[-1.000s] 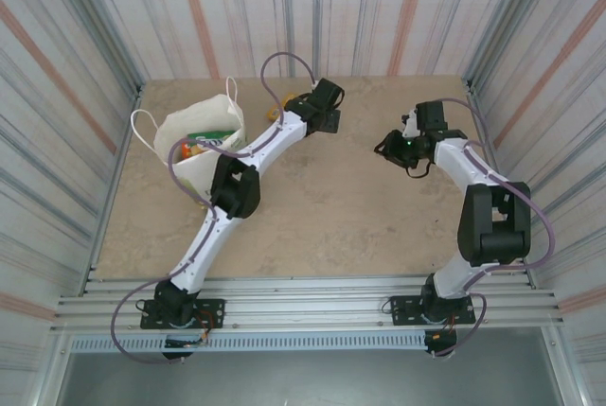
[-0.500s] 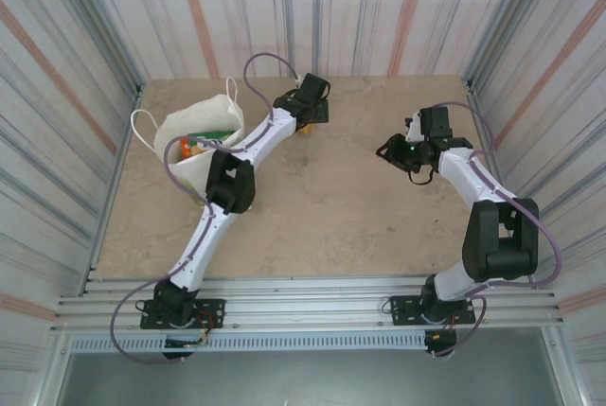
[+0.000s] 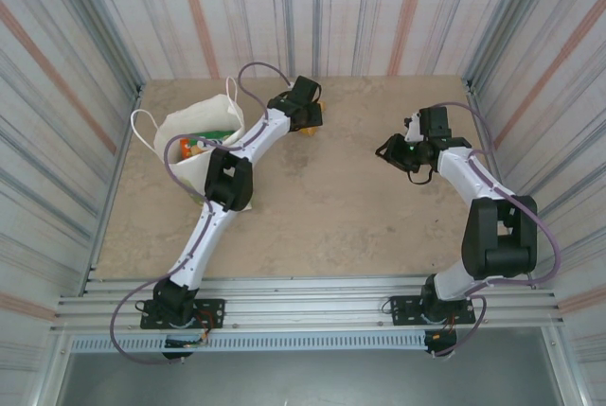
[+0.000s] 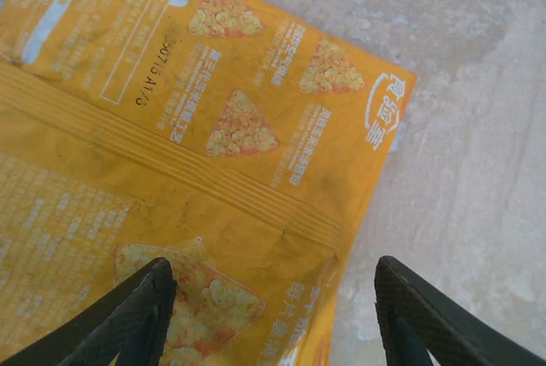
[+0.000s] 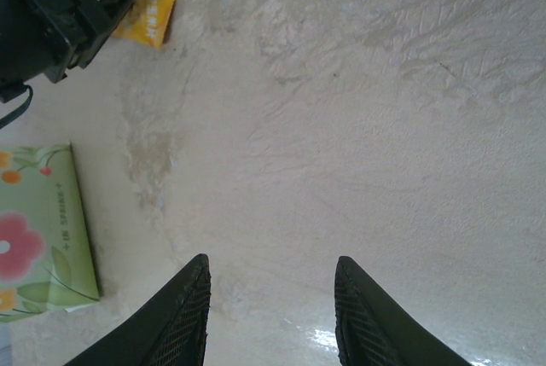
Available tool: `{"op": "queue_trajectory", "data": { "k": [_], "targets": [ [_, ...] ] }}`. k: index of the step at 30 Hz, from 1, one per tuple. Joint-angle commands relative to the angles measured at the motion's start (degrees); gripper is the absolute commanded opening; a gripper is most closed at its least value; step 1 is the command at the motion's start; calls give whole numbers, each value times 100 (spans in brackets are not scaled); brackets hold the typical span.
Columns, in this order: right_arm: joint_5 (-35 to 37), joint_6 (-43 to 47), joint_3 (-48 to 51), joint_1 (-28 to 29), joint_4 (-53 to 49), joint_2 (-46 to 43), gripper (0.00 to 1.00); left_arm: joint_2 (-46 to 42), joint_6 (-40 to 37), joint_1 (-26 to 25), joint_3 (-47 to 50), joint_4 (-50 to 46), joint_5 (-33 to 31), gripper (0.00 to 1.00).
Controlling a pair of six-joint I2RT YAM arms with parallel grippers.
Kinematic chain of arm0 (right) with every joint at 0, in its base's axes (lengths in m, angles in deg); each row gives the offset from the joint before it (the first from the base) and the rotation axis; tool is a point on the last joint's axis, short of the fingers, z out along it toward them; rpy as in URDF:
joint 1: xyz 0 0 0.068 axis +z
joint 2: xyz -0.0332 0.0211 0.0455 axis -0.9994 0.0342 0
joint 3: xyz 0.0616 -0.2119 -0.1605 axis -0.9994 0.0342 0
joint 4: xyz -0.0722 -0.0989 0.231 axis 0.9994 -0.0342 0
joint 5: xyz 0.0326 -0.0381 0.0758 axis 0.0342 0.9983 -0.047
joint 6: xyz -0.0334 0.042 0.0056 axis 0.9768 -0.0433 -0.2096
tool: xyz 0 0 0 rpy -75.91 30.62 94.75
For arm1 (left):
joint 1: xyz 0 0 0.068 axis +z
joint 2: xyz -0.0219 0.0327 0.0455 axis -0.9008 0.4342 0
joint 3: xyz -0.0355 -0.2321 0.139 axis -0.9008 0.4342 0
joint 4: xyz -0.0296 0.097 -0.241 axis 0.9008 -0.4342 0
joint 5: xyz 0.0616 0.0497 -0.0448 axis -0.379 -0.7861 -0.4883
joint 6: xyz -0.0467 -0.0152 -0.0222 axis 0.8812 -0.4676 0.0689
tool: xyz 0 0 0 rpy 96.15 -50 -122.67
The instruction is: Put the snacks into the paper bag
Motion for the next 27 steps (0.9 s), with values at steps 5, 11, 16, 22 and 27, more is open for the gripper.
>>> {"op": "queue_trajectory", "data": {
  "k": [5,11,16,22,27],
  "targets": [
    [-80,-80,-67,-35,-95,1,41,-95,19,-187,393,-682,1033,64],
    [195,-62,-76,-60,-360,-181,41,-523,-134,-608,931,-736,1446,65],
    [425,-246,-32,-247,-817,-266,41,-932,-65,-997,1360,-756,1731,66],
    [384,-313,30,-406,-1078,-338,42,-1578,200,-1427,1900,-661,2057,66],
    [160,-265,74,-458,-947,-223,43,-2240,316,-1494,2353,-440,1912,66]
  ]
}}
